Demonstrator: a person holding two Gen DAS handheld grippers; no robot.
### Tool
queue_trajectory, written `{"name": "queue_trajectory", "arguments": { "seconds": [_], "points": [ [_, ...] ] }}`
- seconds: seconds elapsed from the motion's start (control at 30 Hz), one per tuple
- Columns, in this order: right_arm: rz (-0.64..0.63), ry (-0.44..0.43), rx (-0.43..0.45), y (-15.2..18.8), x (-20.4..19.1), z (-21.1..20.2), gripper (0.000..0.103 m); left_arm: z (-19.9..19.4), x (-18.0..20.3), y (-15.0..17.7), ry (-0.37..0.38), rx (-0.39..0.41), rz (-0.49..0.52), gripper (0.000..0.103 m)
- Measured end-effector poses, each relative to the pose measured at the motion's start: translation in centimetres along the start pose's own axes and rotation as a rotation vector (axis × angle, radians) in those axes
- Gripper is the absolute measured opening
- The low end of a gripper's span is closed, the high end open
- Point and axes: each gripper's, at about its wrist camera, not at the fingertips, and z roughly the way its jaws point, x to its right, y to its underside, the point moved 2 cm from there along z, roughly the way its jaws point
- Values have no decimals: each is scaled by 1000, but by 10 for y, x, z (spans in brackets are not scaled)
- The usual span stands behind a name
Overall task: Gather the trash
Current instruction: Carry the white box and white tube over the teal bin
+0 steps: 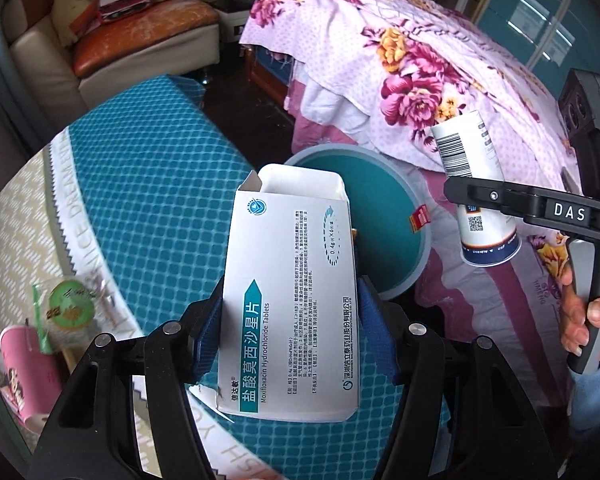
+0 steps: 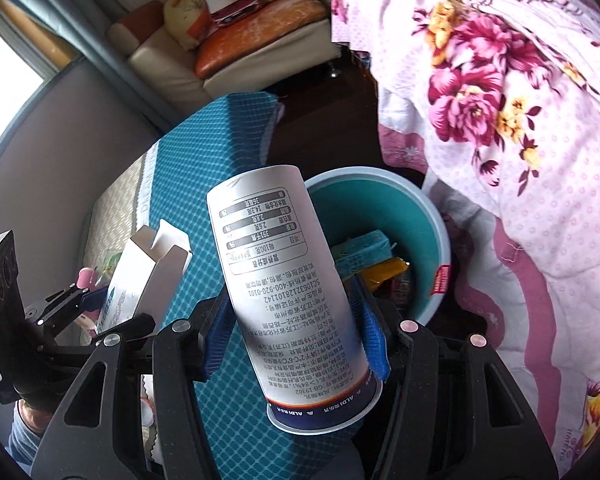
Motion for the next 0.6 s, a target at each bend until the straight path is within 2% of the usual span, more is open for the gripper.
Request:
{"name": "queue_trajectory", "arguments": {
  "seconds": [0.6],
  "points": [
    [95, 24, 7, -6, 49, 4, 53, 51, 38, -36, 25, -46, 31, 65]
  ]
}}
